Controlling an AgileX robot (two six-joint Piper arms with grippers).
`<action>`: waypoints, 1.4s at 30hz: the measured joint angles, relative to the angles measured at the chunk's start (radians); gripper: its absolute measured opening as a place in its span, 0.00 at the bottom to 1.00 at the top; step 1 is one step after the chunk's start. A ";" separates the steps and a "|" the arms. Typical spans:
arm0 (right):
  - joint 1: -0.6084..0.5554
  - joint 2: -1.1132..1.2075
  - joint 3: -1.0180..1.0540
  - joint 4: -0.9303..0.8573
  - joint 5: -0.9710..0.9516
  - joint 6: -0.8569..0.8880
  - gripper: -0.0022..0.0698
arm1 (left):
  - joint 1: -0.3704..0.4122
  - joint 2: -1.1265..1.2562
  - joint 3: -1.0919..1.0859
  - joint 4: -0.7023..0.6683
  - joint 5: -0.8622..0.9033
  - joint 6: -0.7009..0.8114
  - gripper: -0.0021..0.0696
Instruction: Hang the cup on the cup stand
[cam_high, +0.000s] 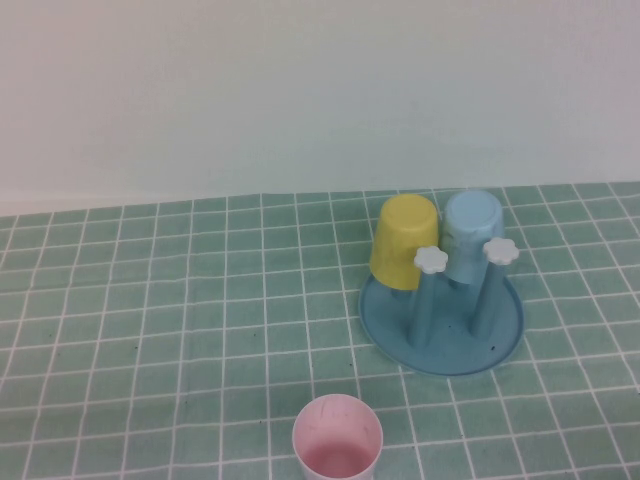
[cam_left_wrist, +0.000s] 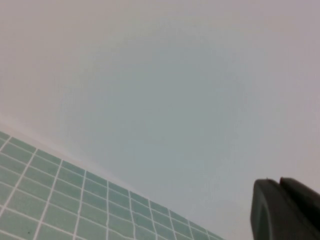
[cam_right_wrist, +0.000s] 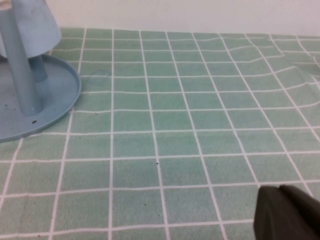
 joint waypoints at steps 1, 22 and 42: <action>0.000 0.000 0.000 0.000 0.000 0.000 0.03 | 0.000 0.000 0.000 -0.010 0.000 0.000 0.03; 0.000 0.000 0.001 0.031 -0.443 0.045 0.03 | 0.000 0.019 -0.226 0.125 0.362 0.351 0.03; 0.000 0.048 -0.377 -0.157 -0.335 0.211 0.03 | -0.049 0.489 -0.512 0.184 0.577 0.631 0.03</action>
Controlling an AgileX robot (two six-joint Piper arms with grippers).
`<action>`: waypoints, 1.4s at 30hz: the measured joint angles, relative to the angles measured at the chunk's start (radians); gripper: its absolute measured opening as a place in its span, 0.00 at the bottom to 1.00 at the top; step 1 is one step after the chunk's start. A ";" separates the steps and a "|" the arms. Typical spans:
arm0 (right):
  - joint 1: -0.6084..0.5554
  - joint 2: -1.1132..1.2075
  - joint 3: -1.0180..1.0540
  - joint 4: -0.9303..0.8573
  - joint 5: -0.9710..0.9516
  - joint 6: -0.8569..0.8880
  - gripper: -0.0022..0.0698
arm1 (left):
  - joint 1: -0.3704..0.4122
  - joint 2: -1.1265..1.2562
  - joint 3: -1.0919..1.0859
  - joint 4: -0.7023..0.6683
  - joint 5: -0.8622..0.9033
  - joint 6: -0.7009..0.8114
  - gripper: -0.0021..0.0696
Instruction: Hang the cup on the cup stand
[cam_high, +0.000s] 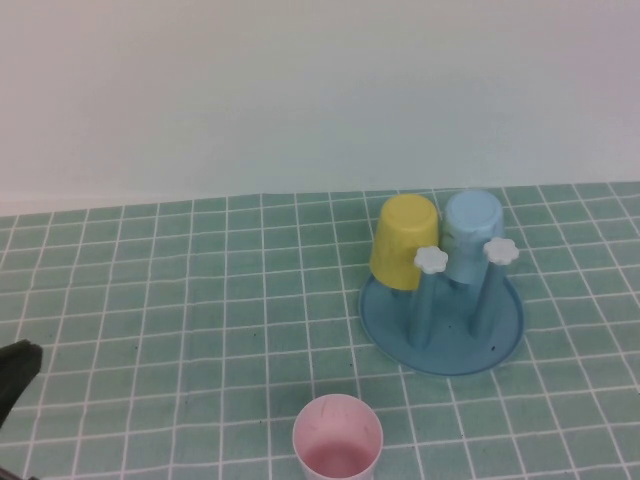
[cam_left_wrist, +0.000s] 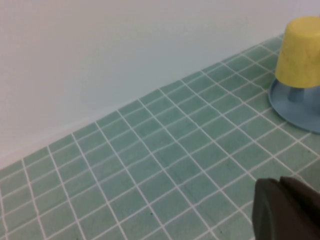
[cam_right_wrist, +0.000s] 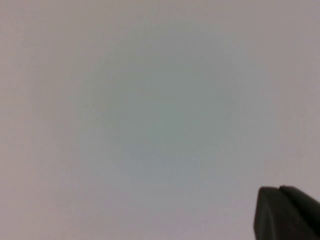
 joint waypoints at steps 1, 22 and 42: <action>0.000 0.032 -0.045 0.000 0.058 0.000 0.03 | 0.000 0.021 -0.008 0.000 0.004 0.002 0.03; 0.242 0.461 -0.195 0.356 0.411 -0.139 0.03 | 0.000 0.155 -0.051 -0.266 0.118 0.131 0.03; 0.418 1.011 -0.520 0.742 0.831 -0.668 0.03 | 0.000 0.516 -0.121 -0.518 0.269 0.325 0.03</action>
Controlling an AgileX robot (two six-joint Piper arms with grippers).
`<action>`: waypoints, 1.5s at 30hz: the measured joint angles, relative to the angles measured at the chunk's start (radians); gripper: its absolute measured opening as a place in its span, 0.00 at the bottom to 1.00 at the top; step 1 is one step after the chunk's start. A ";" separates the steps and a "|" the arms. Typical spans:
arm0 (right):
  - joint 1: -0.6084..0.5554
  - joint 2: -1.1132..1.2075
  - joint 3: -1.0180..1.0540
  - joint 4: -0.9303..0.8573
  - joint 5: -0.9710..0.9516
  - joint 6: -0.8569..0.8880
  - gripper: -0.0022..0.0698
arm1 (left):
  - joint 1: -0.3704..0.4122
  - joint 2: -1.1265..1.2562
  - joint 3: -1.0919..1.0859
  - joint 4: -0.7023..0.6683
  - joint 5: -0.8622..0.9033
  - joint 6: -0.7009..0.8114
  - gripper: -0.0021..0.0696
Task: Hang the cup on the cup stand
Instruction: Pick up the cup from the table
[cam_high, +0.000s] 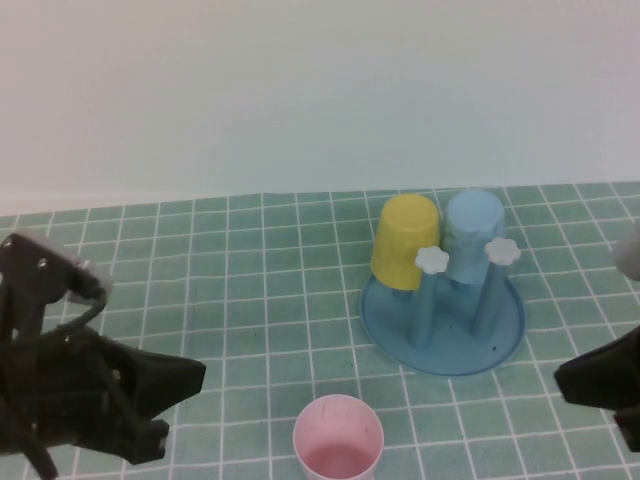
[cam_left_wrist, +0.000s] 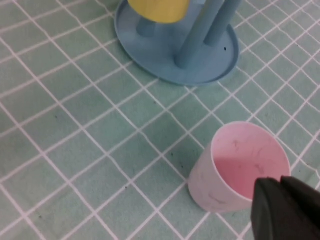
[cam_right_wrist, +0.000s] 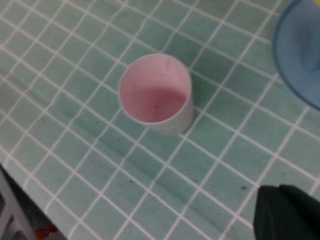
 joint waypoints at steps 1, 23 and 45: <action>0.000 0.012 0.000 0.021 0.005 -0.012 0.03 | 0.000 0.013 -0.005 0.000 0.003 0.000 0.03; 0.000 0.081 -0.001 0.051 0.085 -0.067 0.03 | -0.399 0.299 -0.304 0.570 -0.004 -0.530 0.14; 0.000 0.081 -0.001 0.044 0.093 -0.067 0.03 | -0.469 0.683 -0.547 0.662 0.152 -0.490 0.56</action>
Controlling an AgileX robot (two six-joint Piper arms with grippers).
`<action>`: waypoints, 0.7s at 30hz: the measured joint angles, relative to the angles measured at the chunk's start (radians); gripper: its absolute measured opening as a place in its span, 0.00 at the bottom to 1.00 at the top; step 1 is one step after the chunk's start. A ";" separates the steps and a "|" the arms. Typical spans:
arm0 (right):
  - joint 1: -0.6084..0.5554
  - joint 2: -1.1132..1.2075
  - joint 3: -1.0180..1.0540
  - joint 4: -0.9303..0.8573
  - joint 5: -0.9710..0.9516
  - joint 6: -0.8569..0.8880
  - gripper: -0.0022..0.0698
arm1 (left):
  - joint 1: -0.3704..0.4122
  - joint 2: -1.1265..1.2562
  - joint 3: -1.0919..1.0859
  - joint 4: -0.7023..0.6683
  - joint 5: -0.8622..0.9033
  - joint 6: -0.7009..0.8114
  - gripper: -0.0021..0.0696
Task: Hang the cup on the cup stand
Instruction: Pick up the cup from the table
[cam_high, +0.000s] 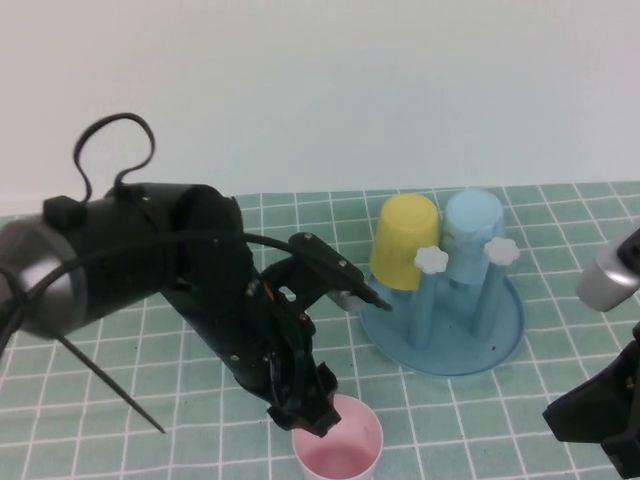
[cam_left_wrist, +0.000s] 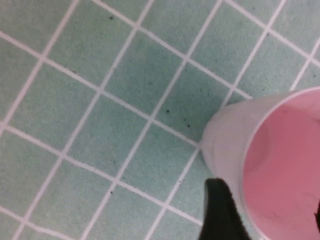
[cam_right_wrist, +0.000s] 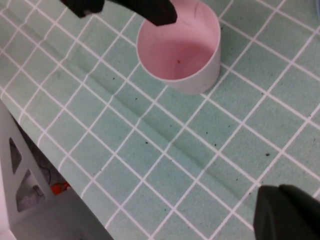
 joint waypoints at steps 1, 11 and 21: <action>0.000 0.000 0.000 0.000 -0.002 0.000 0.03 | -0.003 0.006 -0.001 0.002 0.000 0.000 0.56; 0.000 0.000 0.000 0.000 -0.004 0.000 0.03 | -0.012 0.061 -0.011 0.107 -0.059 -0.010 0.56; 0.000 0.000 0.000 0.000 -0.004 -0.002 0.03 | -0.012 0.136 -0.022 0.122 -0.090 -0.028 0.56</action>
